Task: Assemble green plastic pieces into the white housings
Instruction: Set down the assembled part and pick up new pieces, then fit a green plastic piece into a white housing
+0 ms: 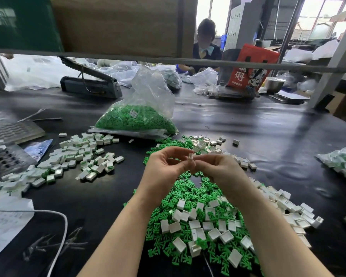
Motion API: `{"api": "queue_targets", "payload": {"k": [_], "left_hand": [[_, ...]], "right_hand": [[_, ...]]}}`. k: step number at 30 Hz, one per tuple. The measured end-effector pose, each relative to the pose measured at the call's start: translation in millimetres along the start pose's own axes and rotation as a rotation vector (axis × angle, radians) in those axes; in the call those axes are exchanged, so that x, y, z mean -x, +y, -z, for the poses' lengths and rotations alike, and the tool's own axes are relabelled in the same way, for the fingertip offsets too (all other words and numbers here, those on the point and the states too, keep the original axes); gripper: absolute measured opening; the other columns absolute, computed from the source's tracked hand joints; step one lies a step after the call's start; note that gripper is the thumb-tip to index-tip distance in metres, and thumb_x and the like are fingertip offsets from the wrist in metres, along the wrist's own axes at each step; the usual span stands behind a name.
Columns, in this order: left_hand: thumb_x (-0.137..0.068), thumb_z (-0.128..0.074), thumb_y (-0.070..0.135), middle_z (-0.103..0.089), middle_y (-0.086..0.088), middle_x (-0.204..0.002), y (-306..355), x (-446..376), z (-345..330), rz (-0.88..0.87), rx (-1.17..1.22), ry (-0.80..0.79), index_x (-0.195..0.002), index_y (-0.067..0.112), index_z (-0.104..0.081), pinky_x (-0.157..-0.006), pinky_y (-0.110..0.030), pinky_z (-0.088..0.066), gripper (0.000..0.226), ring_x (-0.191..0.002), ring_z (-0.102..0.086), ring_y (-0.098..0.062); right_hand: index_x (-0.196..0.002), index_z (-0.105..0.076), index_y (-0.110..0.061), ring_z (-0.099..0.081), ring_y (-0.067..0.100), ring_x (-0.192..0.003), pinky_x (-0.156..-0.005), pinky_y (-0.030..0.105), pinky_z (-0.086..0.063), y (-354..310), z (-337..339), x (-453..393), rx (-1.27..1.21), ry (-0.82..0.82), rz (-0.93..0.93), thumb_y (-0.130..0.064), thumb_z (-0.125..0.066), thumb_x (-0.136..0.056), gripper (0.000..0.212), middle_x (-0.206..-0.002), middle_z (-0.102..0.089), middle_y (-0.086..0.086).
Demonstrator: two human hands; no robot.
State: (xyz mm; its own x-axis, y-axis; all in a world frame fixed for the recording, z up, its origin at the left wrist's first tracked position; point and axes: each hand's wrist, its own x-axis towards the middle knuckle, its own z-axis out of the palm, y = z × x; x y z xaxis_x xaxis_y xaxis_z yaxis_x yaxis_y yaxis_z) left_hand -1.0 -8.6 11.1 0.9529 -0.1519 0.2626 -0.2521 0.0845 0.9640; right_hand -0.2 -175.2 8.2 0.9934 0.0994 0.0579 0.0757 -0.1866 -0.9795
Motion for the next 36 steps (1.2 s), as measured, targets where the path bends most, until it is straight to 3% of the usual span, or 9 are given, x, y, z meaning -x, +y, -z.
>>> {"api": "queue_targets", "payload": {"k": [2,6,12,18,22,24,27,31,36], "left_hand": [[-0.078,-0.077,0.004,-0.075,0.002,-0.081,-1,-1,2,-0.013,0.0,0.018,-0.092,0.014,-0.073,-0.065,-0.016,-0.052,0.018,-0.072,-0.068,-0.005],[-0.082,-0.074,0.004,-0.075,-0.001,-0.088,-2,-3,3,-0.012,0.019,0.041,-0.094,0.016,-0.071,-0.068,-0.017,-0.052,0.017,-0.081,-0.07,-0.011],[-0.096,-0.057,0.01,-0.076,-0.003,-0.088,-6,-5,6,0.043,0.063,0.097,-0.103,0.015,-0.07,-0.068,-0.019,-0.054,0.016,-0.08,-0.071,-0.014],[-0.097,-0.056,0.008,-0.074,-0.006,-0.087,-9,-6,9,0.068,0.12,0.133,-0.106,0.012,-0.069,-0.071,-0.019,-0.055,0.016,-0.08,-0.071,-0.014],[-0.094,-0.06,0.006,-0.074,-0.008,-0.087,-7,-7,9,0.058,0.172,0.154,-0.104,0.009,-0.061,-0.07,-0.02,-0.055,0.011,-0.082,-0.072,-0.018],[-0.093,-0.061,0.006,-0.075,-0.01,-0.088,-7,-8,8,0.055,0.175,0.148,-0.1,0.008,-0.061,-0.072,-0.021,-0.056,0.008,-0.083,-0.072,-0.019],[-0.092,-0.062,0.005,-0.073,-0.016,-0.093,-7,-7,7,0.049,0.13,0.117,-0.095,0.01,-0.063,-0.075,-0.023,-0.056,0.006,-0.086,-0.072,-0.022],[-0.09,-0.064,0.006,-0.074,-0.009,-0.084,-7,-7,6,0.049,0.145,0.094,-0.093,0.012,-0.066,-0.072,-0.022,-0.057,0.008,-0.079,-0.072,-0.018],[-0.089,-0.067,0.008,-0.075,-0.012,-0.085,-8,-6,5,0.059,0.112,0.118,-0.1,0.006,-0.066,-0.067,-0.019,-0.055,0.012,-0.079,-0.073,-0.019]], "right_hand": [[-0.098,-0.071,-0.031,-0.068,0.007,-0.075,-0.064,0.018,-0.051,6,-2,-2,0.353,0.035,0.015,-0.022,-0.07,-0.089,0.014,-0.088,-0.073,-0.005],[-0.12,-0.065,-0.039,-0.057,0.011,-0.106,-0.098,0.035,-0.048,12,-12,-3,0.946,-0.099,-0.002,-0.038,-0.068,-0.089,0.031,-0.114,-0.064,-0.009],[-0.102,-0.066,-0.029,-0.055,0.012,-0.1,-0.095,0.034,-0.048,13,-16,-4,1.013,-0.092,0.022,-0.035,-0.068,-0.089,0.014,-0.107,-0.06,-0.007],[-0.09,-0.062,-0.03,-0.057,0.012,-0.094,-0.08,0.029,-0.046,16,-12,-5,0.932,-0.033,0.044,-0.032,-0.07,-0.087,0.009,-0.099,-0.062,-0.009],[-0.08,-0.062,-0.032,-0.062,0.007,-0.071,-0.064,0.023,-0.054,13,-9,-6,0.56,0.085,0.117,-0.023,-0.072,-0.087,0.015,-0.083,-0.067,-0.007],[-0.09,-0.068,-0.03,-0.061,0.011,-0.065,-0.058,0.021,-0.053,8,-8,-4,0.3,0.107,0.163,-0.016,-0.071,-0.088,0.014,-0.079,-0.068,-0.002],[-0.095,-0.074,-0.027,-0.067,0.02,-0.078,-0.071,0.029,-0.059,1,-10,-1,0.026,0.129,0.201,-0.01,-0.07,-0.087,0.018,-0.084,-0.073,0.0],[-0.098,-0.068,-0.012,-0.069,0.012,-0.082,-0.067,0.017,-0.05,-5,-10,-1,-0.198,0.144,0.216,-0.007,-0.066,-0.089,0.011,-0.091,-0.076,0.003],[-0.107,-0.055,-0.002,-0.064,0.02,-0.083,-0.077,0.04,-0.048,-5,-12,-3,-0.274,0.162,0.181,-0.005,-0.051,-0.098,0.01,-0.096,-0.076,0.006]]}}
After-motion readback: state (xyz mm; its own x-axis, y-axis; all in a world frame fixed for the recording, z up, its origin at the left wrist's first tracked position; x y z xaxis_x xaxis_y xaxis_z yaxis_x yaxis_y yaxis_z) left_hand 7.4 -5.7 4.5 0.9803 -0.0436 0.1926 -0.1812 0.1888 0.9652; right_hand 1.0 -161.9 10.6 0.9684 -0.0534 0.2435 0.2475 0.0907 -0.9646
